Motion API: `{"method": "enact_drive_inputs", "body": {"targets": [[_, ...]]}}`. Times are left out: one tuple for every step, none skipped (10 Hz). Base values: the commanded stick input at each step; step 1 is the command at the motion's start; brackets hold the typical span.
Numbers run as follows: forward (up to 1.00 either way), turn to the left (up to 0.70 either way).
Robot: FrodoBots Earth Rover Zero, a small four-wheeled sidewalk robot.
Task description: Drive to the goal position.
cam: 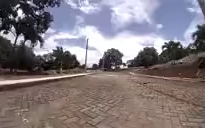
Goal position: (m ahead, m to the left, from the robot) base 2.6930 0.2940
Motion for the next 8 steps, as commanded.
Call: {"method": "enact_drive_inputs", "body": {"targets": [[1.0, 0.0], [1.0, 0.0], [1.0, 0.0], [1.0, 0.0], [1.0, 0.0], [1.0, 0.0], [1.0, 0.0], [1.0, 0.0]]}}
